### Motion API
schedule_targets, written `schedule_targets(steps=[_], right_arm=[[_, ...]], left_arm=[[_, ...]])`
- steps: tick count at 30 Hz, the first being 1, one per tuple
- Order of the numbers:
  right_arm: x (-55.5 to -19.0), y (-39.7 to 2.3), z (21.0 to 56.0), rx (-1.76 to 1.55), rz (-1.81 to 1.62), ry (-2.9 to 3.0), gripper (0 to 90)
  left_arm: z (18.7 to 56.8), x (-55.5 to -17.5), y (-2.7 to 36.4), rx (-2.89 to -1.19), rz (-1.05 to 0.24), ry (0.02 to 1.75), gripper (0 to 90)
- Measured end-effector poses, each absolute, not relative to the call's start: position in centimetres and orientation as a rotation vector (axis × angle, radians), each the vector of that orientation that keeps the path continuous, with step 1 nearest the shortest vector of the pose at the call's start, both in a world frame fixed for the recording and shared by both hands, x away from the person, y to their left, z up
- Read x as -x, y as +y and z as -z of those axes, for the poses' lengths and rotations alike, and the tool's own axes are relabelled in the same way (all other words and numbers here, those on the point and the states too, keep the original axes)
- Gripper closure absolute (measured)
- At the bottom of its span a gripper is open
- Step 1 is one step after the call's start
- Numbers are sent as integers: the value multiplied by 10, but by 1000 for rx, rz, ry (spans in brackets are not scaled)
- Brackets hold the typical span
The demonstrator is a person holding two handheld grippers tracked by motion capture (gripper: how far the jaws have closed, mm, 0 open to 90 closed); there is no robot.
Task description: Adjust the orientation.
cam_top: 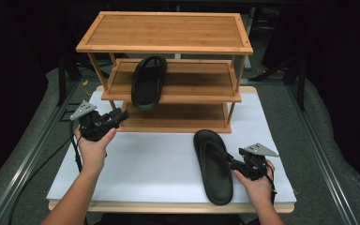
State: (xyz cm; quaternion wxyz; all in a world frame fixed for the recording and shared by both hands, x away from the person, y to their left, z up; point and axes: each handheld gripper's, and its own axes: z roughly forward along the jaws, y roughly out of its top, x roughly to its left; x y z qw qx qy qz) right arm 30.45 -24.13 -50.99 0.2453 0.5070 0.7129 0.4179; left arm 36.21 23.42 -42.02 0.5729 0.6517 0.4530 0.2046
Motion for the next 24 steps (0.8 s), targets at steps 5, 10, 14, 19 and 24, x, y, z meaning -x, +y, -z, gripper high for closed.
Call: schedule_targets(steps=[5, 10, 14, 19, 24], right_arm=[[-303, -241, 509, -1394, -1155, 1940, 442], [-298, -241, 504, -1382, -1184, 1892, 453], [-296, -238, 500, -1387, -1232, 1922, 467], [-297, -233, 505, -1403, -1219, 1988, 531], [-299, -235, 510, -1433, -1191, 2040, 636]], left_arm=[[432, -356, 236, -1550, -469, 1061, 592], [445, -352, 239, -1576, -467, 1058, 576], [453, -351, 242, -1589, -454, 1074, 576], [458, -350, 248, -1589, -459, 1092, 576], [457, -350, 251, -1580, -458, 1099, 576]])
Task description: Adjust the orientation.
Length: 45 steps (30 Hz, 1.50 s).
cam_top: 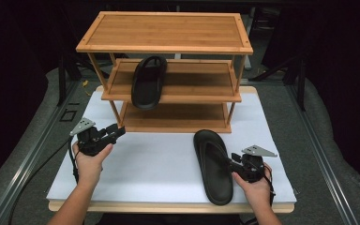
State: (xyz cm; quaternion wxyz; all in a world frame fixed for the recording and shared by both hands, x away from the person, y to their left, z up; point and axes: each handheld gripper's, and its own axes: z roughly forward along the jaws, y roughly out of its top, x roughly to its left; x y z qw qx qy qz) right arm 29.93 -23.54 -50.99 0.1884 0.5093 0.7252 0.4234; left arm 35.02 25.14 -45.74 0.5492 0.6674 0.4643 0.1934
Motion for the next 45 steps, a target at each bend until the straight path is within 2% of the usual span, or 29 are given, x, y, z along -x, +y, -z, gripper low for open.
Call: schedule_targets(steps=[5, 20, 25, 31, 45], right_arm=[[-301, -230, 513, -1418, -1164, 2093, 714], [-313, -215, 515, -1286, -1112, 2080, 796], [-317, -214, 516, -1242, -1108, 2077, 792], [-311, -215, 515, -1288, -1106, 2057, 704], [-296, -227, 521, -1349, -1103, 2103, 722]], left_arm=[[456, -350, 254, -1572, -461, 1103, 576], [457, -351, 254, -1568, -456, 1109, 578], [458, -351, 254, -1569, -455, 1113, 579], [459, -352, 255, -1564, -454, 1118, 578], [453, -357, 263, -1526, -461, 1122, 576]])
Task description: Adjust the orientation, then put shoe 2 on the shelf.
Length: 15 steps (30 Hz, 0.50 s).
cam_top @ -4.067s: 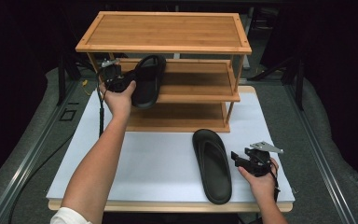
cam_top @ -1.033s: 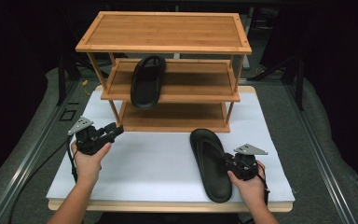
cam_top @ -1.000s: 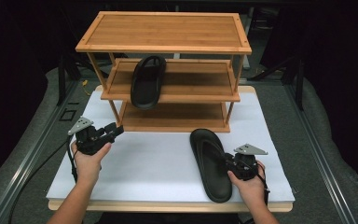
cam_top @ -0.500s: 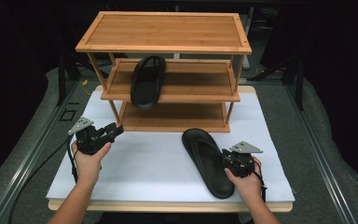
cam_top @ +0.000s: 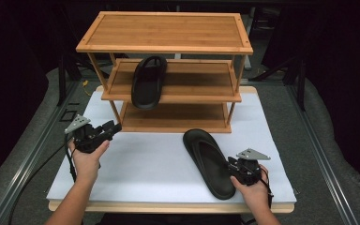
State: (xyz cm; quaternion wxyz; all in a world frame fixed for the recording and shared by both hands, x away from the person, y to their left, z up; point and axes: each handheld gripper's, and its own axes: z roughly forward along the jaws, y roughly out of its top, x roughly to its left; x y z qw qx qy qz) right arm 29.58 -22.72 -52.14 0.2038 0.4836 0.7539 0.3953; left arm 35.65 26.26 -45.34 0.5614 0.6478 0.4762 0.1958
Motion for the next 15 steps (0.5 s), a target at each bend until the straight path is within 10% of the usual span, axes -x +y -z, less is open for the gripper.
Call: schedule_targets(steps=[15], right_arm=[[-300, -222, 525, -1327, -1009, 2077, 827]], left_arm=[[456, -358, 263, -1533, -459, 1131, 575]])
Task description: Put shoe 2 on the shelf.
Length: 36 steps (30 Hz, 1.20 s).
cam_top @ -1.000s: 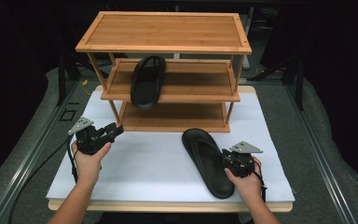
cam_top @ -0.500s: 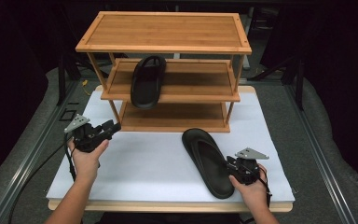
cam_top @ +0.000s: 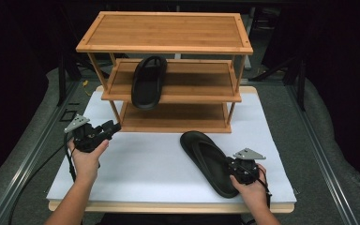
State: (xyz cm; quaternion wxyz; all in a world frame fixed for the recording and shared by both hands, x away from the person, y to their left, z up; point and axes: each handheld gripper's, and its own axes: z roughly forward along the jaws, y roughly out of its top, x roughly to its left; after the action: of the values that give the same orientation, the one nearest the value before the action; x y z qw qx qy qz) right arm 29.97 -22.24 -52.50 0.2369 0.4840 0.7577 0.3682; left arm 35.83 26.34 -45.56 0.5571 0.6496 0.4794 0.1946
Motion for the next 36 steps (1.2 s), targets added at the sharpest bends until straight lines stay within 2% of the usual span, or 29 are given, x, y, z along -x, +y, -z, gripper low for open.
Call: schedule_targets(steps=[14, 36], right_arm=[[-300, -224, 523, -1322, -1027, 2043, 839], [-283, -234, 498, -1300, -1236, 1867, 839]], left_arm=[[458, -359, 263, -1539, -454, 1139, 575], [459, -360, 265, -1535, -451, 1147, 575]])
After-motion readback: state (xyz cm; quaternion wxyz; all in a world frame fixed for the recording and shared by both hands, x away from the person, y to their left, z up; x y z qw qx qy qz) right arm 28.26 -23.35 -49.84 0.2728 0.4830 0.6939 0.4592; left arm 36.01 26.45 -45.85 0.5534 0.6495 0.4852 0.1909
